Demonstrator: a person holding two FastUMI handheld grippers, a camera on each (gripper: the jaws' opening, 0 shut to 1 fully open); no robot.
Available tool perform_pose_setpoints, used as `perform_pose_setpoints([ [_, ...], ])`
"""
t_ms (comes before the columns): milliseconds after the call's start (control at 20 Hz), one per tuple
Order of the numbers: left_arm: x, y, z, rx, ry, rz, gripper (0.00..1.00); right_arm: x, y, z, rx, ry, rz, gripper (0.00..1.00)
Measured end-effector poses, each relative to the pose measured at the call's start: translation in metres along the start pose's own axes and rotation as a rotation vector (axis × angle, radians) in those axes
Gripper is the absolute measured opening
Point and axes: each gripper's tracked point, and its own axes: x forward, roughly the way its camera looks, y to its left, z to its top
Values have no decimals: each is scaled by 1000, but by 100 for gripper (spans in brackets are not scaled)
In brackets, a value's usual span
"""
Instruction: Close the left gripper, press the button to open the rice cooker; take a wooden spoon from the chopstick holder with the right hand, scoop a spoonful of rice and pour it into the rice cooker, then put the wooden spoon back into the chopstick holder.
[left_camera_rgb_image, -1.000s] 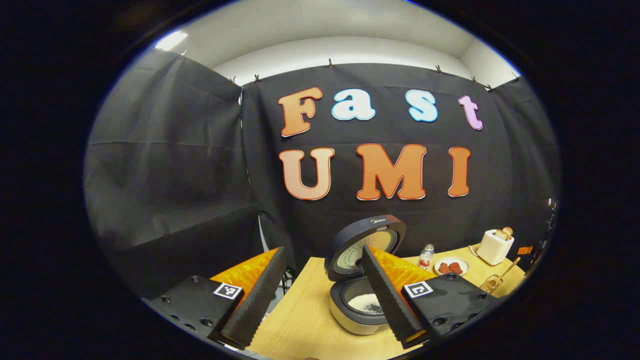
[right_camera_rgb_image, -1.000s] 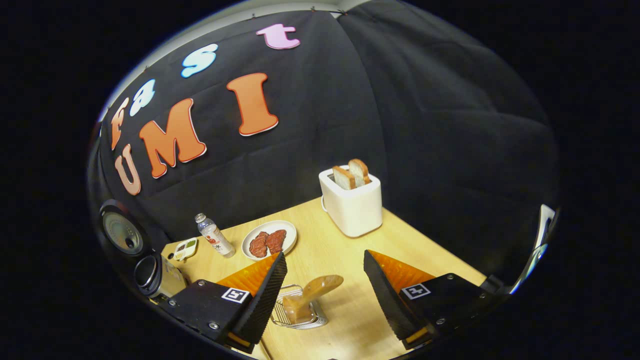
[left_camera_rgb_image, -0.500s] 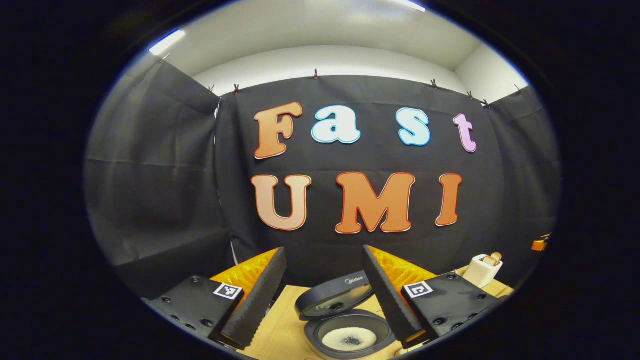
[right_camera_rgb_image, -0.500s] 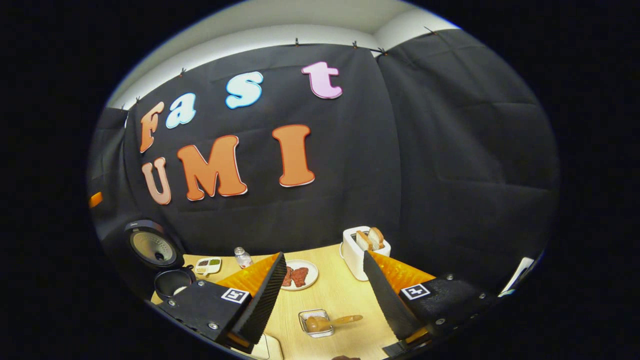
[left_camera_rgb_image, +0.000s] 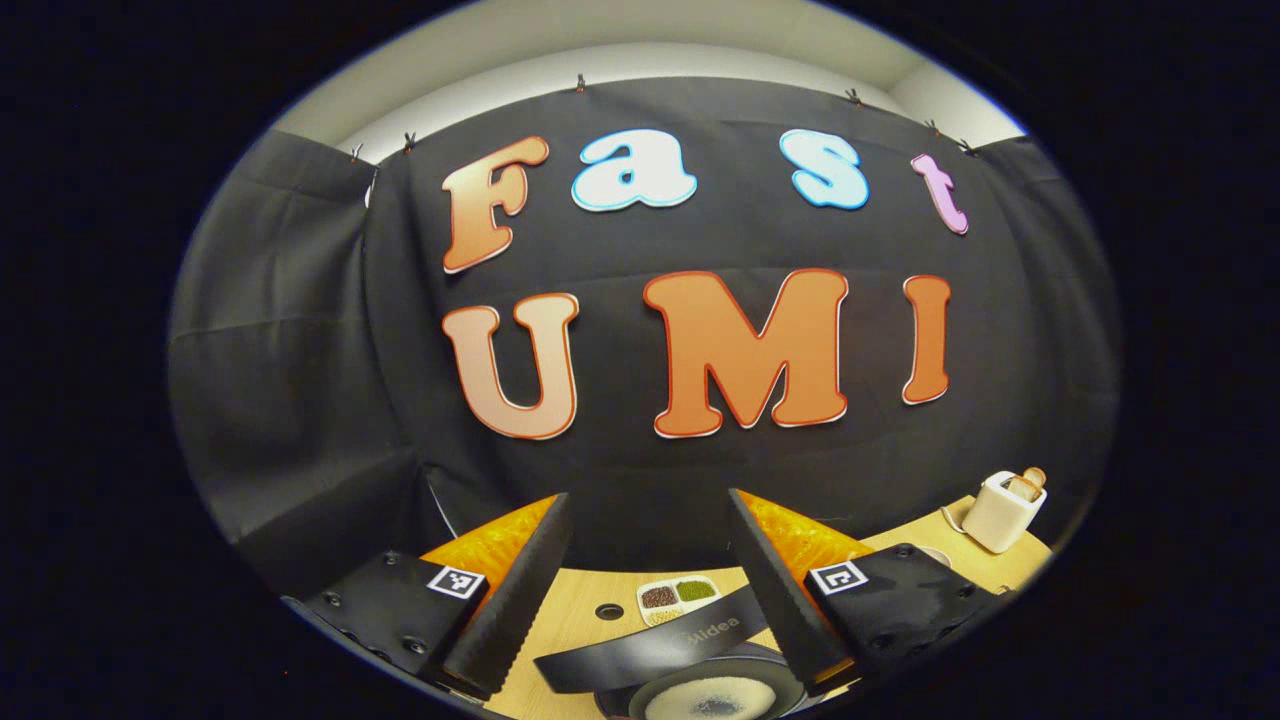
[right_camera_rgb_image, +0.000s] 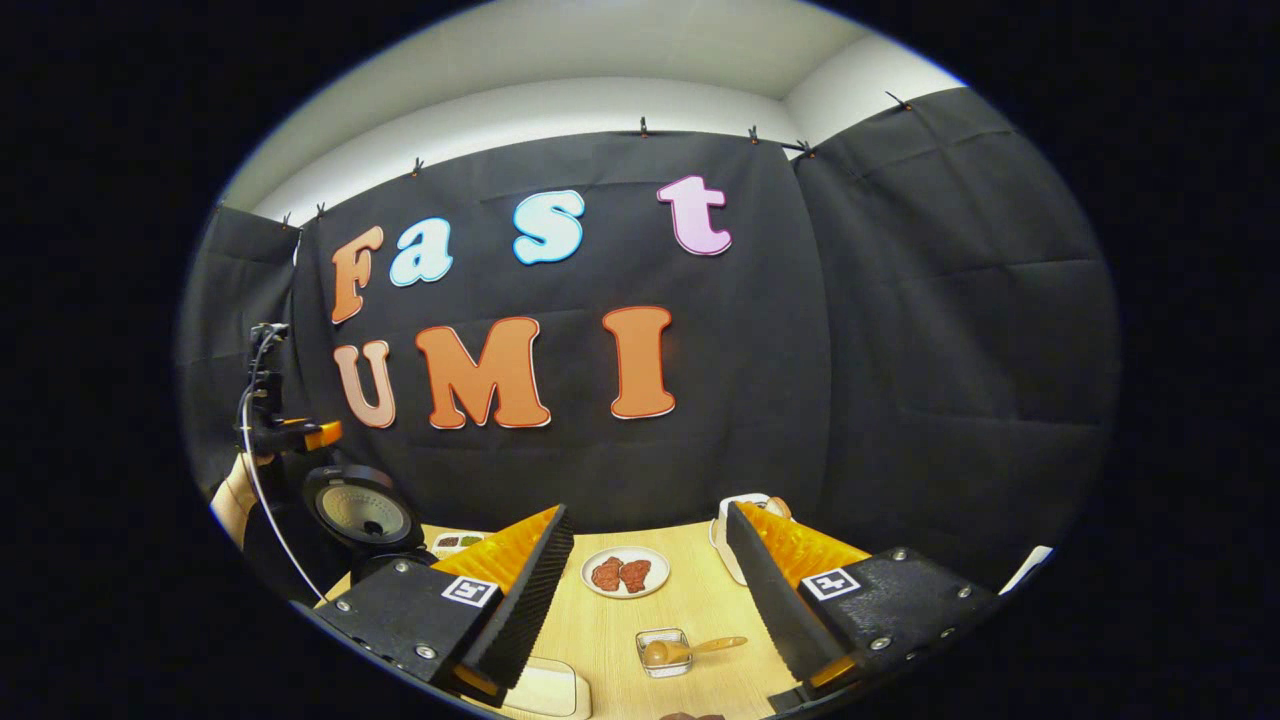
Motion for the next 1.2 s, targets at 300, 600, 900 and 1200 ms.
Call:
perform_pose_setpoints([
  [300,9,-8,-56,-99,71,-47,100,-5,16,-1,15,14,49,100],
  [600,-43,-52,-97,-132,179,-224,100,-14,33,-1,45,19,102,95],
  [900,-94,-91,-160,-54,200,-251,98,-23,53,-3,74,19,166,95],
  [1200,-112,-106,-231,-67,241,-249,100,-28,46,-19,105,54,167,95],
])
